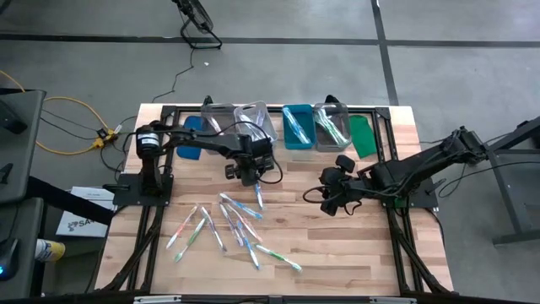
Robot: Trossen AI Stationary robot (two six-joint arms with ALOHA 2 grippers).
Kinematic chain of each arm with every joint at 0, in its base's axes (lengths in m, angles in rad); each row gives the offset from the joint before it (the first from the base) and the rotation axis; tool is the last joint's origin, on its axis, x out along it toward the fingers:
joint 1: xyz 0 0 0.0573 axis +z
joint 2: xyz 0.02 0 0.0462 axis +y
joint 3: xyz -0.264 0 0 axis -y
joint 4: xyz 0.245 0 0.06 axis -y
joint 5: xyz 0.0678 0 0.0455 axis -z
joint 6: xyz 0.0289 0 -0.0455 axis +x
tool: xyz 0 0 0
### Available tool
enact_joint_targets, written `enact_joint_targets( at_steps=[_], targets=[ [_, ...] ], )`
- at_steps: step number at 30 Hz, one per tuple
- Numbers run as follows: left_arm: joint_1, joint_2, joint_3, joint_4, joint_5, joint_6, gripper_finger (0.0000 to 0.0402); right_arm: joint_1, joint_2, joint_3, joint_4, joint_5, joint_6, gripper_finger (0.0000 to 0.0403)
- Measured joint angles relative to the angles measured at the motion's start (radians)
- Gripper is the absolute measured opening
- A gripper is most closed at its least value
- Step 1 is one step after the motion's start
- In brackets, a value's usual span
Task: Pick & Place Toothbrushes
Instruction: Put the blue toothbrush into the blue bin
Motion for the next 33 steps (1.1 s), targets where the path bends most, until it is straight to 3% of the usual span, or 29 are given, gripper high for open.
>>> enact_joint_targets(
  at_steps=[10, 16, 25, 33],
  targets=[
    [0.0, 0.012, 0.002, -0.006, 0.004, -0.004, 0.0196, 0.0, 0.0, 0.0, 0.004, 0.0, 0.0, 0.0155],
    [0.0, 0.014, 0.0, -0.025, 0.004, -0.008, 0.0137, 0.0, 0.0, 0.0, 0.004, 0.0, 0.0, 0.0155],
    [0.0, 0.015, 0.0, -0.071, 0.027, -0.012, 0.0015, 0.0, 0.0, 0.0, 0.004, 0.0, 0.001, 0.0155],
    [0.0, 0.012, -0.001, -0.077, 0.041, -0.077, 0.0005, 0.0, 0.0, 0.0, 0.004, 0.0, 0.001, 0.0155]
  ],
)
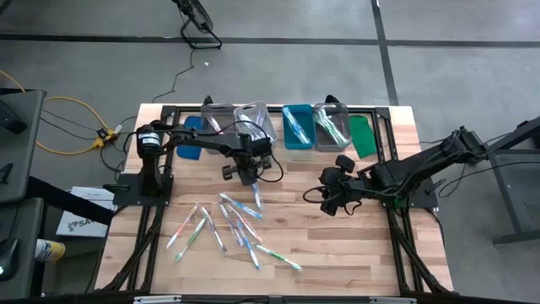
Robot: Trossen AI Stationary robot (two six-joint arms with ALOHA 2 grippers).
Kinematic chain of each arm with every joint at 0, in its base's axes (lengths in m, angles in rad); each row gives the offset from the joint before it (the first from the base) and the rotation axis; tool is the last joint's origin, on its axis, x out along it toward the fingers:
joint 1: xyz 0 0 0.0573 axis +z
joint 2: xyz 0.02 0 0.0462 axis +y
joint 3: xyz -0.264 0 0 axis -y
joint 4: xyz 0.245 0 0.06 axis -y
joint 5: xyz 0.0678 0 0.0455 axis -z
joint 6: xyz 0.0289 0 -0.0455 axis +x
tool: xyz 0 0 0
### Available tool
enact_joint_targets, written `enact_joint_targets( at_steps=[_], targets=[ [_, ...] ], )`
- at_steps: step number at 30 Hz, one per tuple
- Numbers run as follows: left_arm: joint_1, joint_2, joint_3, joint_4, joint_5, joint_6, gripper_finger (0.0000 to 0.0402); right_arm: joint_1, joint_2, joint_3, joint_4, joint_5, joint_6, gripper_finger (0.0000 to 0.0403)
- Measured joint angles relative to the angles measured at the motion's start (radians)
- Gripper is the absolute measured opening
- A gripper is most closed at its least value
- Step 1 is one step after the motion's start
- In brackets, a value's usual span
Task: Pick & Place Toothbrushes
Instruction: Put the blue toothbrush into the blue bin
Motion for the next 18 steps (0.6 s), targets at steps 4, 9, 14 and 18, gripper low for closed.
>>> enact_joint_targets(
  at_steps=[4, 9, 14, 18],
  targets=[
    [0.0, -0.015, -0.003, -0.003, -0.002, -0.017, 0.0003, 0.0, 0.0, 0.0, 0.0, 0.0, 0.0, 0.0155],
    [-0.002, -0.065, -0.005, -0.028, -0.002, -0.043, 0.0002, 0.007, 0.0, 0.0, -0.001, 0.001, 0.0, 0.0155],
    [-0.001, -0.106, -0.004, -0.024, -0.003, -0.063, 0.0001, 0.006, 0.0, 0.0, 0.0, 0.005, -0.003, 0.0155],
    [-0.001, -0.135, -0.004, -0.018, -0.002, -0.075, 0.0001, 0.006, 0.0, 0.0, 0.0, 0.019, -0.011, 0.0155]
  ],
)
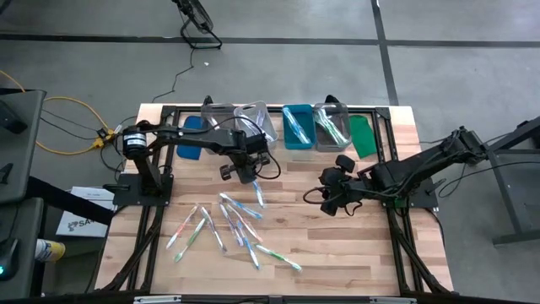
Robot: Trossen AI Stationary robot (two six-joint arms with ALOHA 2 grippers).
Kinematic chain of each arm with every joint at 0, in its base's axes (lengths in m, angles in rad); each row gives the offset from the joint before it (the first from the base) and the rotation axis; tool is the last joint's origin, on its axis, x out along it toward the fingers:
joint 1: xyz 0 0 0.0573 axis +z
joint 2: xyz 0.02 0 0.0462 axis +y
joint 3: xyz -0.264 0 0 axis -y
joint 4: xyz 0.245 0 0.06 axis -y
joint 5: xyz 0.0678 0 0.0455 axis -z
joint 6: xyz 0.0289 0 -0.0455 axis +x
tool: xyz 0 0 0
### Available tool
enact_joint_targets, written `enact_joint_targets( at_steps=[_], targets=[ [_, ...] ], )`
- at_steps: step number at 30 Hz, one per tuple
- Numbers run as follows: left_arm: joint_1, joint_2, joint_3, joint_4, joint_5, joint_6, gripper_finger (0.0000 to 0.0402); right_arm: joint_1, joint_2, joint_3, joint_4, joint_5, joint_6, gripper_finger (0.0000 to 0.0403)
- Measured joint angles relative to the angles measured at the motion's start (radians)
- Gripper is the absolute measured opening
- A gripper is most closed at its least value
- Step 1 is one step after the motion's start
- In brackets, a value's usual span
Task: Pick & Place Toothbrushes
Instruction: Put the blue toothbrush into the blue bin
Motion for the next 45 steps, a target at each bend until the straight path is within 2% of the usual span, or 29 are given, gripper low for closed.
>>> enact_joint_targets(
  at_steps=[6, 13, 19, 26, 33, 40, 45],
  targets=[
    [0.0, -0.038, 0.001, 0.001, 0.031, -0.044, 0.0, 0.001, 0.002, -0.002, 0.003, 0.014, -0.025, 0.0155],
    [0.0, -0.079, 0.002, 0.048, 0.126, -0.079, 0.0, 0.058, 0.003, -0.12, 0.082, 0.172, -0.005, 0.0155],
    [0.0, -0.083, 0.002, 0.215, 0.247, -0.116, 0.0, 0.119, 0.003, -0.207, 0.244, 0.249, 0.002, 0.0155],
    [0.0, -0.084, 0.003, 0.411, 0.318, -0.192, 0.0, 0.184, 0.003, -0.268, 0.367, 0.348, -0.001, 0.0155],
    [0.0, -0.084, 0.003, 0.604, 0.397, -0.269, 0.0, 0.223, 0.003, -0.341, 0.553, 0.527, -0.087, 0.0155],
    [0.0, -0.084, 0.003, 0.711, 0.41, -0.31, 0.0, 0.198, 0.003, -0.4, 0.857, 0.518, -0.317, 0.0155],
    [0.0, -0.084, 0.003, 0.735, 0.41, -0.328, 0.0, 0.15, 0.003, -0.404, 0.991, 0.439, -0.453, 0.0155]
  ],
)
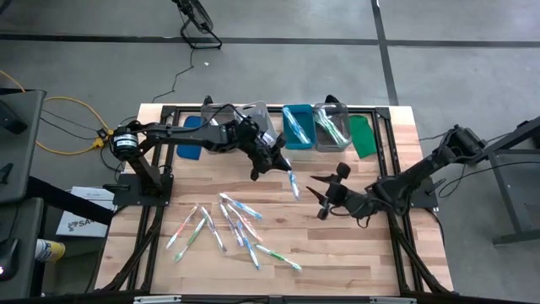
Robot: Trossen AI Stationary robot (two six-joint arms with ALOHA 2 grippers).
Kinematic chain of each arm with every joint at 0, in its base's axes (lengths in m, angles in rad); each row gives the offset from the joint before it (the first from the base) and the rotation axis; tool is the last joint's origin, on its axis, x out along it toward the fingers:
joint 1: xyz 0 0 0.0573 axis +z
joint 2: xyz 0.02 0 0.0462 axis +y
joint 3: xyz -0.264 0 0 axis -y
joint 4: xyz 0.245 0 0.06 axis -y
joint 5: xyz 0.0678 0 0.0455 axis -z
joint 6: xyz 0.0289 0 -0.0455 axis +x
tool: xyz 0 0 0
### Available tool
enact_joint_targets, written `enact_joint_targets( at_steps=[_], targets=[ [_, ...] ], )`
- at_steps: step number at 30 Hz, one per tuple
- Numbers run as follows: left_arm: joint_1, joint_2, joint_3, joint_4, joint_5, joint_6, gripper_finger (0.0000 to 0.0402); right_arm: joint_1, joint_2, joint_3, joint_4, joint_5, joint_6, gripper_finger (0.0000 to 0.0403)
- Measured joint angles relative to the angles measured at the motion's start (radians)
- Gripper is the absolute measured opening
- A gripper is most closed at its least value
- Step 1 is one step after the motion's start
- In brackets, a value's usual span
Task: Pick & Place Toothbrushes
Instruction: Put the blue toothbrush into the blue bin
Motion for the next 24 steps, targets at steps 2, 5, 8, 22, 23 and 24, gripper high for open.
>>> enact_joint_targets(
  at_steps=[2, 5, 8, 22, 23, 24],
  targets=[
    [0.0, 0.0, 0.0, 0.005, 0.0, -0.001, 0.0, -0.022, 0.0, 0.0, 0.041, -0.045, -0.039, 0.0155],
    [0.0, 0.0, 0.0, 0.015, 0.0, -0.001, 0.0, -0.05, 0.0, 0.0, 0.06, -0.097, -0.064, 0.0155],
    [0.0, 0.0, 0.0, 0.013, 0.0, -0.003, 0.0, -0.063, 0.0, 0.0, 0.064, -0.121, -0.071, 0.0155],
    [0.0, 0.0, 0.0, 0.013, 0.0, -0.004, 0.0, -0.067, 0.0, -0.001, 0.132, -0.121, -0.15, 0.0155],
    [0.0, 0.0, 0.0, 0.013, 0.0, -0.004, 0.0, -0.067, 0.0, -0.001, 0.134, -0.123, -0.15, 0.0155],
    [0.0, 0.0, 0.0, 0.013, 0.0, -0.004, 0.0, -0.067, 0.0, -0.001, 0.134, -0.127, -0.15, 0.0155]
  ],
)
